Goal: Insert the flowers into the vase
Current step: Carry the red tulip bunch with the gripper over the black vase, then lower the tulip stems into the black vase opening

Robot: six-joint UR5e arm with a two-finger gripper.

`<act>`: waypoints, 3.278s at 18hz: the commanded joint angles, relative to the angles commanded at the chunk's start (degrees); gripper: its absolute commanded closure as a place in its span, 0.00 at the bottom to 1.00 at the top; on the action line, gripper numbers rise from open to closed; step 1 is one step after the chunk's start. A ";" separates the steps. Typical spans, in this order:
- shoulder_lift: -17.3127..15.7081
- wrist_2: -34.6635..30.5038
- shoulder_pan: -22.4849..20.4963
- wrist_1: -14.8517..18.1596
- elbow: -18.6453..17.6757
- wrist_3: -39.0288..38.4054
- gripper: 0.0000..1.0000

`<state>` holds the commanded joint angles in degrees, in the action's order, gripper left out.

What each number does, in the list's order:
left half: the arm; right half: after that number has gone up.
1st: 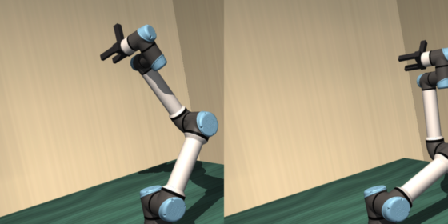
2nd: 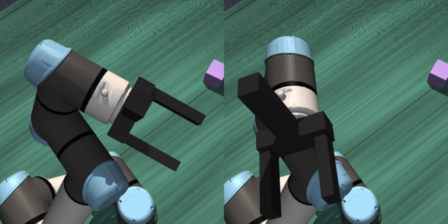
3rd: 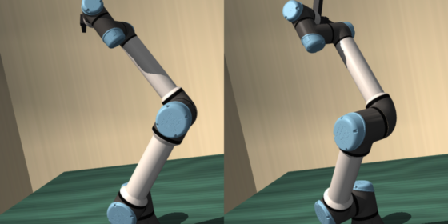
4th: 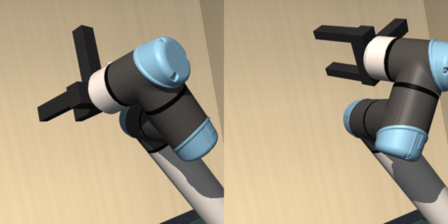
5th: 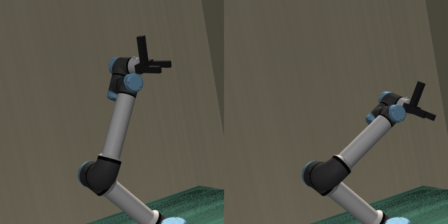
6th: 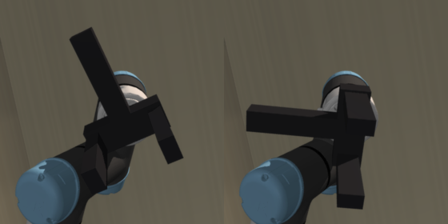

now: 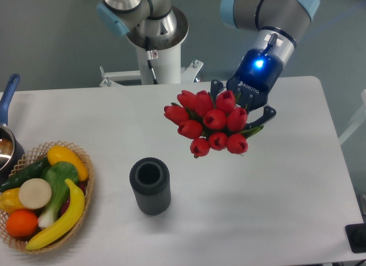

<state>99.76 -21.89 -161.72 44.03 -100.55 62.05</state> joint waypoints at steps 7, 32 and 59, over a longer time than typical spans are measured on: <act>-0.18 1.66 0.26 -0.09 0.00 -2.29 0.61; 0.97 17.32 10.90 -0.09 -0.70 -4.75 0.61; 6.24 16.44 12.39 -0.09 -1.05 -1.41 0.61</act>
<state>105.99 -5.45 -149.33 43.95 -101.60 60.64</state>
